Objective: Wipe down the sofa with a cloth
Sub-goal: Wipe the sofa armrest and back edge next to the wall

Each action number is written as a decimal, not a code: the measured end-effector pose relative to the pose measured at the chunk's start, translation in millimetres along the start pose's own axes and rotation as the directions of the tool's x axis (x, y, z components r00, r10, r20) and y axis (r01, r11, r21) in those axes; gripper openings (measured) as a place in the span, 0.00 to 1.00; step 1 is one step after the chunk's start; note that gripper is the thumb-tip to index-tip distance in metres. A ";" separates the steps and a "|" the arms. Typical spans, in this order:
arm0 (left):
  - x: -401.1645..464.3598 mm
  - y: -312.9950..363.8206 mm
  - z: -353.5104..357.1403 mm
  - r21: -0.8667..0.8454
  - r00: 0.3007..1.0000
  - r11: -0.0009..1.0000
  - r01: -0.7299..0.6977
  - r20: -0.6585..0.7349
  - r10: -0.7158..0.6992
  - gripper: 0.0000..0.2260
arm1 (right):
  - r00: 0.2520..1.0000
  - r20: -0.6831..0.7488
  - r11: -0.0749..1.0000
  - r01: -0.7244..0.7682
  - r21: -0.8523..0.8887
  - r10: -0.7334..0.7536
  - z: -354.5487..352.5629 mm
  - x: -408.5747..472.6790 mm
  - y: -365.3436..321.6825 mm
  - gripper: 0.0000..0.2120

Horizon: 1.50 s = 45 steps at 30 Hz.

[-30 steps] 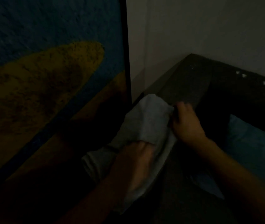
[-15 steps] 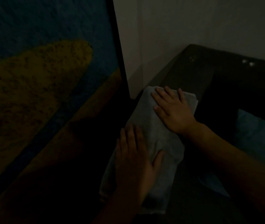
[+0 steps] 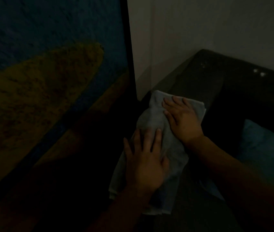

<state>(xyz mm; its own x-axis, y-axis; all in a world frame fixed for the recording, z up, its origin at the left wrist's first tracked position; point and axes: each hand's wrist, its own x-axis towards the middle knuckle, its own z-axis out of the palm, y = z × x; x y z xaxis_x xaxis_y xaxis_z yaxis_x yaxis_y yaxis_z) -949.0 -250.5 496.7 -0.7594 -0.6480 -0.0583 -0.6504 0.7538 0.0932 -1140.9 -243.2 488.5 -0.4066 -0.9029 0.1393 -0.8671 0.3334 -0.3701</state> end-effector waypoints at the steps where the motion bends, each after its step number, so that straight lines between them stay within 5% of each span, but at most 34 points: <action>1: 0.0 -1.1 0.4 0.003 1.000 1.000 0.005 -0.003 -0.005 0.34 | 1.000 0.010 1.000 -0.005 -0.019 0.005 1.0 -1.2 -0.4 0.27; 8: 6.3 -17.2 5.6 -0.015 0.979 0.995 -0.094 -0.185 0.089 0.32 | 0.969 0.006 0.953 -0.244 -0.179 0.249 3.3 -1.1 -27.2 0.28; 18: 24.8 -93.6 -1.8 0.006 0.972 0.999 -0.041 -0.230 0.041 0.24 | 0.994 -0.019 0.989 -0.110 -0.097 0.108 12.1 33.6 -88.2 0.15; 23: 35.2 -8.3 -38.6 -0.050 0.947 0.968 -0.245 -0.226 0.228 0.28 | 0.942 -0.156 0.924 -0.325 -0.203 0.297 -51.7 2.8 -19.2 0.17; 27: 46.4 29.0 -16.4 -0.014 0.945 0.954 -0.299 -0.139 0.295 0.29 | 0.871 -0.076 0.814 -0.482 -0.324 0.486 -53.4 -22.4 19.7 0.17; 32: 48.2 15.1 7.2 0.036 0.911 0.933 -0.358 -0.208 0.357 0.27 | 0.796 -0.102 0.800 -0.600 -0.007 0.596 -12.6 -29.0 9.8 0.16; 36: 52.0 -8.1 0.2 0.015 0.939 0.963 -0.269 -0.217 0.266 0.28 | 0.904 -0.183 0.913 -0.402 -0.065 0.385 -10.8 -9.8 -8.8 0.13; 40: 51.2 -38.1 -1.5 0.016 0.971 0.984 -0.177 -0.159 0.177 0.27 | 0.969 -0.084 0.972 -0.234 -0.031 0.231 -6.8 21.6 -41.9 0.12; 45: 60.1 -24.6 -20.7 0.021 0.944 0.969 -0.247 -0.219 0.246 0.26 | 0.934 -0.119 0.940 -0.329 0.084 0.338 -34.6 18.5 -22.8 0.13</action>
<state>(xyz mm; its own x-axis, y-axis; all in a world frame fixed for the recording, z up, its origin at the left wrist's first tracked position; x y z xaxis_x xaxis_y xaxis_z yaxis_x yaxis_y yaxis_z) -978.3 -310.3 511.5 -0.8733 -0.4505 0.1856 -0.4427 0.8927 0.0838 -1138.6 -258.1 531.2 -0.7067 -0.6982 0.1146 -0.6575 0.5883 -0.4708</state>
